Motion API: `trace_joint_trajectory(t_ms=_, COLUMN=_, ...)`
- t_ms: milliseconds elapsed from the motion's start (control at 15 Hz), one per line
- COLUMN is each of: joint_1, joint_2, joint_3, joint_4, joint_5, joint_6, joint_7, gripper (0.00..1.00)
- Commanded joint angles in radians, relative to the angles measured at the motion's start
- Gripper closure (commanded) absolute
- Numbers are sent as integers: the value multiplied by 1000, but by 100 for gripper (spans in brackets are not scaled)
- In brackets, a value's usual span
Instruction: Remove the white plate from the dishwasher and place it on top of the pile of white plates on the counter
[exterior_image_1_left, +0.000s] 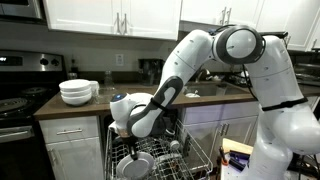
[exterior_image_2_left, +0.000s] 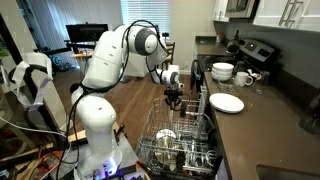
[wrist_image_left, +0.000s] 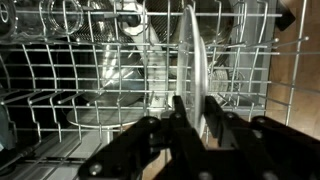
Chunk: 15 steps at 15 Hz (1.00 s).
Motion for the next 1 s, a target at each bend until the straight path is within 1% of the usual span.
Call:
trace_joint_trajectory(t_ms=0, joint_1=-4, joint_2=-17, joint_3=8, joint_4=10, joint_5=20, joint_6=-47, joint_7=-9, gripper=91)
trace_joint_trajectory(t_ms=67, joint_1=-4, joint_2=-18, joint_3=10, joint_4=9, joint_5=24, joint_6=-51, joint_7=-8, gripper=97)
trace_joint_trajectory(t_ms=133, joint_1=-2, joint_2=-20, joint_3=12, joint_4=10, joint_5=28, joint_6=-60, joint_7=-6, gripper=94)
trace_joint_trajectory(t_ms=467, joint_1=-9, joint_2=-48, joint_3=29, joint_4=3, joint_5=62, joint_6=-115, joint_7=-18, gripper=95)
trace_joint_trajectory(t_ms=933, joint_1=-24, joint_2=-151, joint_3=33, joint_4=-2, joint_5=116, joint_6=-268, joint_7=-35, gripper=96)
